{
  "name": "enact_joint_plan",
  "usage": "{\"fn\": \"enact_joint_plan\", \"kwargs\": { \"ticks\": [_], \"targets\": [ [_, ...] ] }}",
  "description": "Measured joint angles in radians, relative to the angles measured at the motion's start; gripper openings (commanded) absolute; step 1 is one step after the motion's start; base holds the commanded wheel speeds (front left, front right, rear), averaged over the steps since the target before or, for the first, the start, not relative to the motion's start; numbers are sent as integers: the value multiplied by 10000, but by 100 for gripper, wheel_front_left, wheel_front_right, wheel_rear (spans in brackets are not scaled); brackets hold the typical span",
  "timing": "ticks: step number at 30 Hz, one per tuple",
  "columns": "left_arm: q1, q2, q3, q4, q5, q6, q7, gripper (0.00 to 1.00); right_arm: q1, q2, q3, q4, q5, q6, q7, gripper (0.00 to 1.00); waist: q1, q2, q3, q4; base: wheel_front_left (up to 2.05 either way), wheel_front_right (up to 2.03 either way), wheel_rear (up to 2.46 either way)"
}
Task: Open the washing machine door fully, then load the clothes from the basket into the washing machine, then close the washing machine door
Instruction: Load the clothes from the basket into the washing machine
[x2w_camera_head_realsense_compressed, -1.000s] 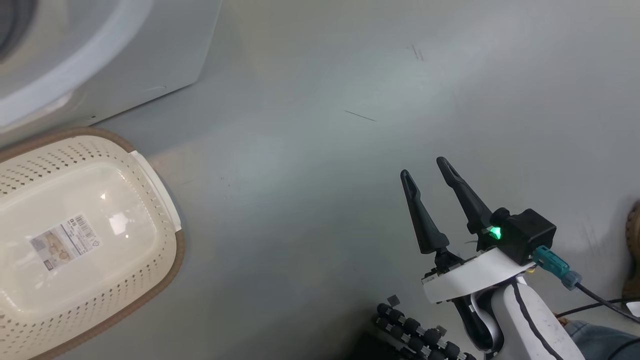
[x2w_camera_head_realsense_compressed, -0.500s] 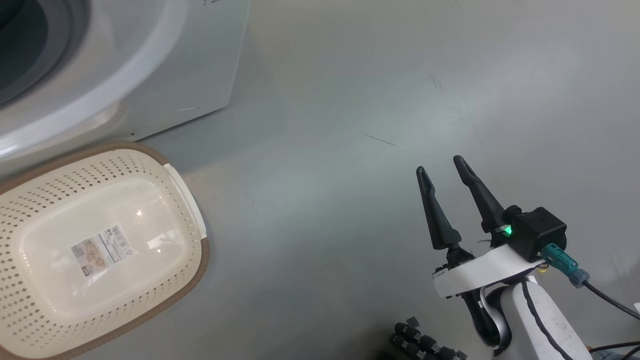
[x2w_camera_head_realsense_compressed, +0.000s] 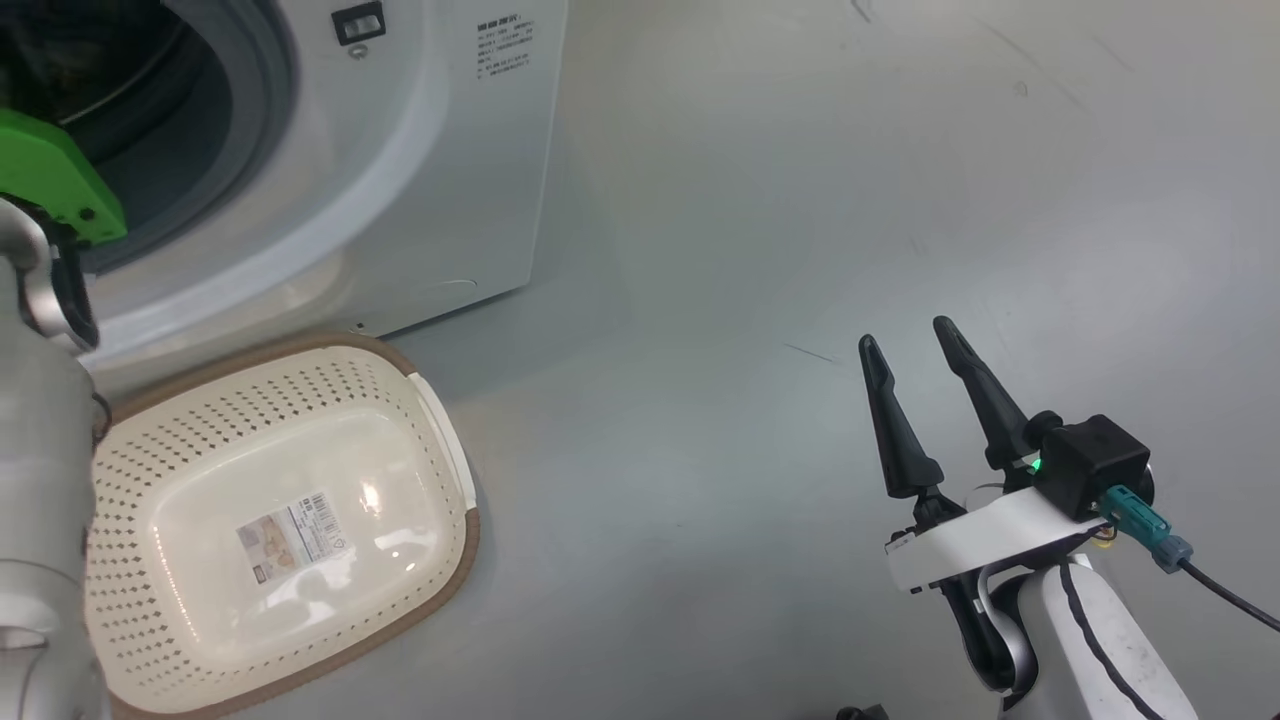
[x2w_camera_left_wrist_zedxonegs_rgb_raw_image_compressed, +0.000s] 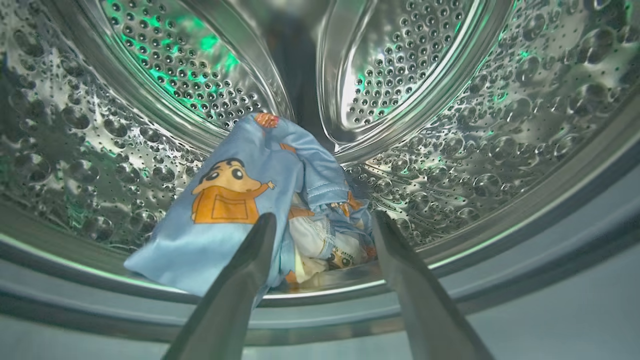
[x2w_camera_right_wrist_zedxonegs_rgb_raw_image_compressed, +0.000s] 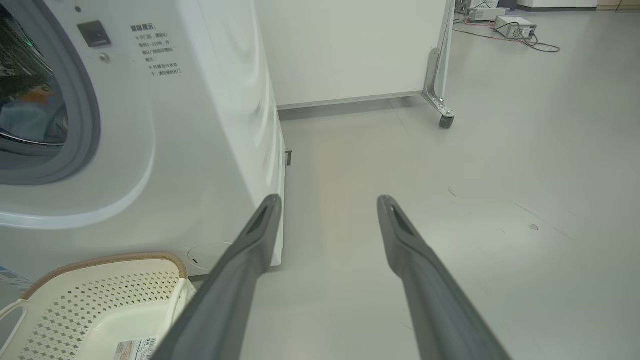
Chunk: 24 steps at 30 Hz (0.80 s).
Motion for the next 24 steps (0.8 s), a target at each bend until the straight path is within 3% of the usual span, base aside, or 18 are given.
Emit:
{"fn": "enact_joint_plan", "kwargs": {
  "ticks": [6, 15, 24],
  "targets": [
    [718, -500, 132, 213, -305, -54, -627, 100, 16, -23, -293, 81, -84, 4, 0, 100, 0, 0, -656, 360, 0, 0, 0],
    [2171, -1335, -79, 270, -360, -790, -949, 100, 423, -36, -961, 167, -257, 79, 0, 100, -1, 0, -1553, 1056, 0, 0, 0],
    [3695, -1783, -88, -42, -673, -1147, -1007, 100, 801, -88, -1373, 203, -360, 94, 0, 100, -1, 0, -2420, 1785, 0, 0, 0]
  ]
}}
